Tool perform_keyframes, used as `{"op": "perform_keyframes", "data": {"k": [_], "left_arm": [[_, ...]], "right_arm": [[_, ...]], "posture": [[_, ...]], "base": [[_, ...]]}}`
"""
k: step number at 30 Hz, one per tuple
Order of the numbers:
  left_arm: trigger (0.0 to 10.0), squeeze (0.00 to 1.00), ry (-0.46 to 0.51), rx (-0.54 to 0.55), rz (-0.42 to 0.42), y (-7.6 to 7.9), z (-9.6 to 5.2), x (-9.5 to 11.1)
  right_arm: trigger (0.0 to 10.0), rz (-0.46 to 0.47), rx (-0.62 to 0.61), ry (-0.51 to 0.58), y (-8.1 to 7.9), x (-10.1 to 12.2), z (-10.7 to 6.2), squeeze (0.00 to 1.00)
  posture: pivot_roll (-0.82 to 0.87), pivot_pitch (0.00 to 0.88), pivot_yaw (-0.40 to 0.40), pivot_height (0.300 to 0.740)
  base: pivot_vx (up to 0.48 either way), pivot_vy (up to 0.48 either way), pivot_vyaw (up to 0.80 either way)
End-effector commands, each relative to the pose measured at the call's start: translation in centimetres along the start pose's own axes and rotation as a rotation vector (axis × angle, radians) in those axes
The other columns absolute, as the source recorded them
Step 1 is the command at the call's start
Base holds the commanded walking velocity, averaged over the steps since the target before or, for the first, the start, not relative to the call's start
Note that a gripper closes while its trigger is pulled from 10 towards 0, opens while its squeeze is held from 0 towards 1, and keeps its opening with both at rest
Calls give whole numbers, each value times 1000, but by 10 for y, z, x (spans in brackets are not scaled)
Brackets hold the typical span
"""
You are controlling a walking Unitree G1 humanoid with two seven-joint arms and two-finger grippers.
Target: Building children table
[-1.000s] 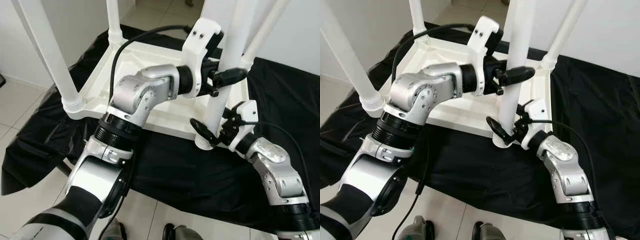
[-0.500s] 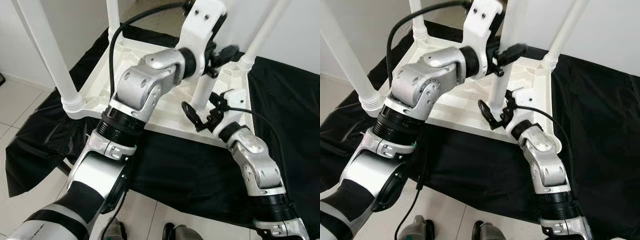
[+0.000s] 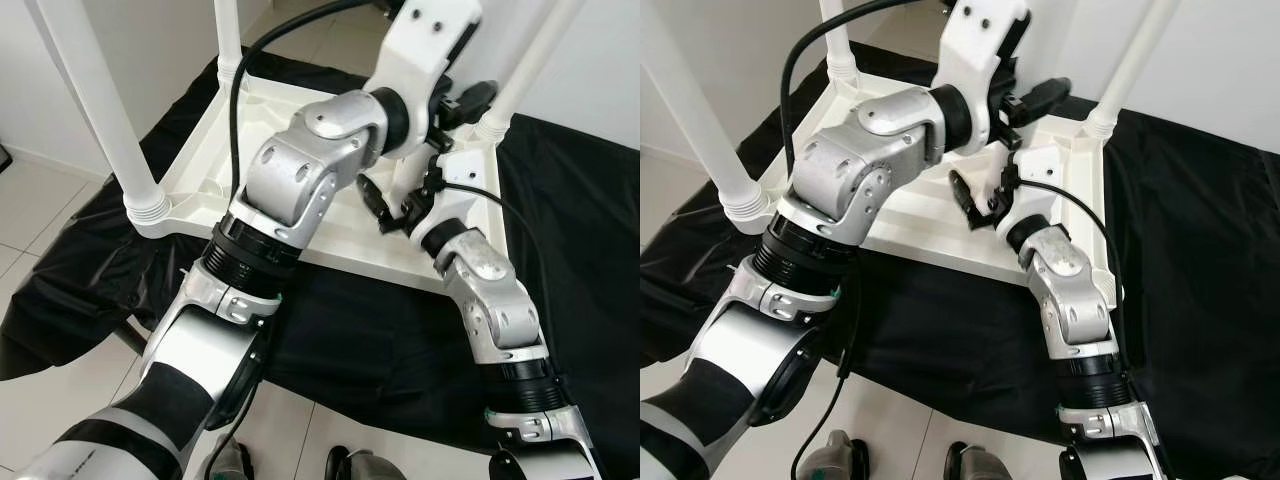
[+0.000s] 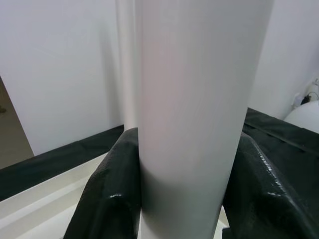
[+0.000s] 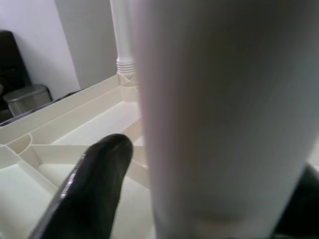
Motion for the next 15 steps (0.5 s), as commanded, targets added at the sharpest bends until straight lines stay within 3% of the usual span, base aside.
{"op": "perform_keyframes", "data": {"k": [1,3,5,12,13,14,15], "left_arm": [[10000,0,28,-35,34,11,3,11],[10000,0,31,-36,31,12,3,12],[10000,0,34,-44,37,15,3,12],[10000,0,41,-45,69,18,3,14],[10000,0,45,-50,72,19,2,14],[10000,20,55,-55,65,20,2,15],[10000,1000,59,-66,35,22,1,15]], "right_arm": [[3569,5,1,-15,0,-3,-1,0],[431,-7,-7,-16,2,-3,-3,0],[0,-12,-16,-20,7,-4,-5,0],[0,-29,-43,-17,15,-3,-7,0],[4196,-35,-53,-9,17,-1,-7,0],[10000,-32,-66,-6,19,1,-7,0],[10000,-27,-74,1,20,2,-7,0]], "posture": [[64,116,-74,740],[61,114,-73,740],[57,111,-72,740],[54,113,-68,740],[54,116,-68,740],[54,120,-66,740],[54,120,-66,740]], "base": [[0,0,0],[0,0,0],[0,0,0],[0,0,0],[0,0,0],[0,0,0],[0,0,0]]}}
Point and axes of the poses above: a point about 5 cm out from each wrist's last joint towards the gripper, its own z axis pointing out of the wrist towards the gripper, its own x axis along the axis of the wrist's last joint, y = z × x, the point moved 6 cm from there along z, pointing out of the wrist towards the gripper, and after that the axes turned 1 degree about z, right-handed, at the moved point
